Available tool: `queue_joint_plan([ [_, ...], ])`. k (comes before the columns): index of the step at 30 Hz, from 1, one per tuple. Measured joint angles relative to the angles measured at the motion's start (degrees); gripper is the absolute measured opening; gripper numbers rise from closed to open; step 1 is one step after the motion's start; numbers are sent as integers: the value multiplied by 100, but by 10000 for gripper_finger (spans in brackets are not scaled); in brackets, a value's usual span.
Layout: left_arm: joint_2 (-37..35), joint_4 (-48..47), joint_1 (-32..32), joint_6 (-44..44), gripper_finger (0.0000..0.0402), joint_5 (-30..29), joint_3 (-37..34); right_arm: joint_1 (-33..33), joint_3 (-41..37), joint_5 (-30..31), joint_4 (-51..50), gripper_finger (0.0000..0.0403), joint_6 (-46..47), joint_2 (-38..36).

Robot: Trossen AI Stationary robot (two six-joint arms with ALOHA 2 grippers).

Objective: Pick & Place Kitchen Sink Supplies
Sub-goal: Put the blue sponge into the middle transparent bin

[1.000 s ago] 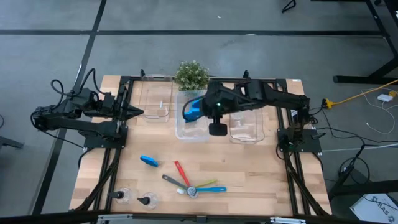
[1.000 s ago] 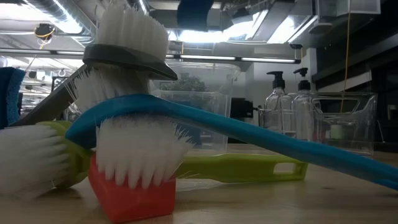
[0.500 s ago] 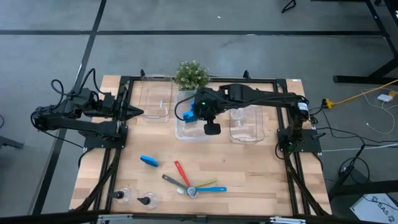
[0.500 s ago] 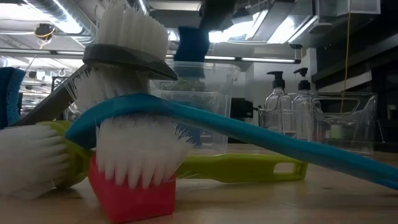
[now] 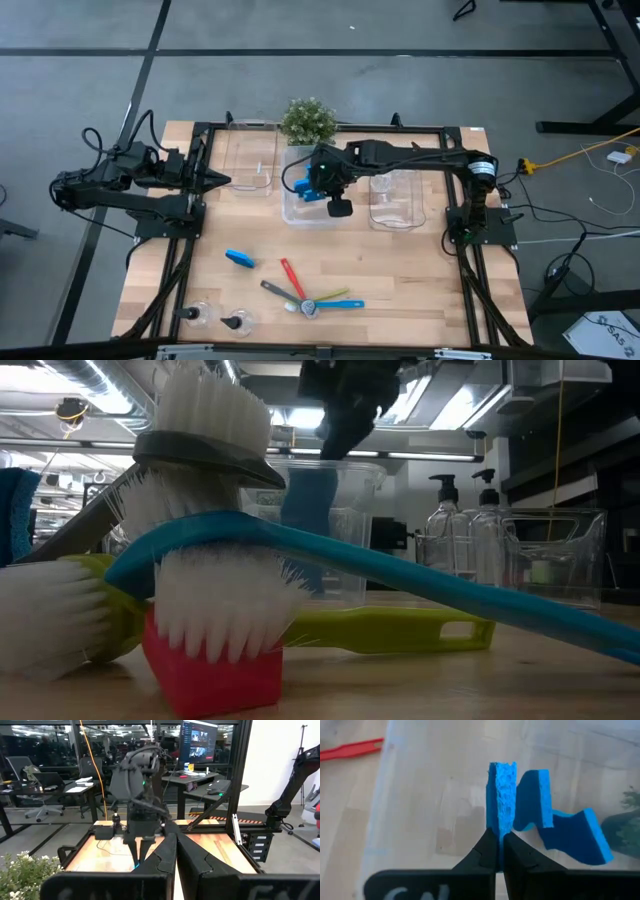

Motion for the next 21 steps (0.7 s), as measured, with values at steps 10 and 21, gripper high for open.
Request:
queue_joint_plan([
  [10,0,0,0,0,6,0,0,-37,-604,-376,682,14,-465,0],
  [21,1,0,-1,0,6,0,-1,-42,-611,-461,686,13,-513,296],
])
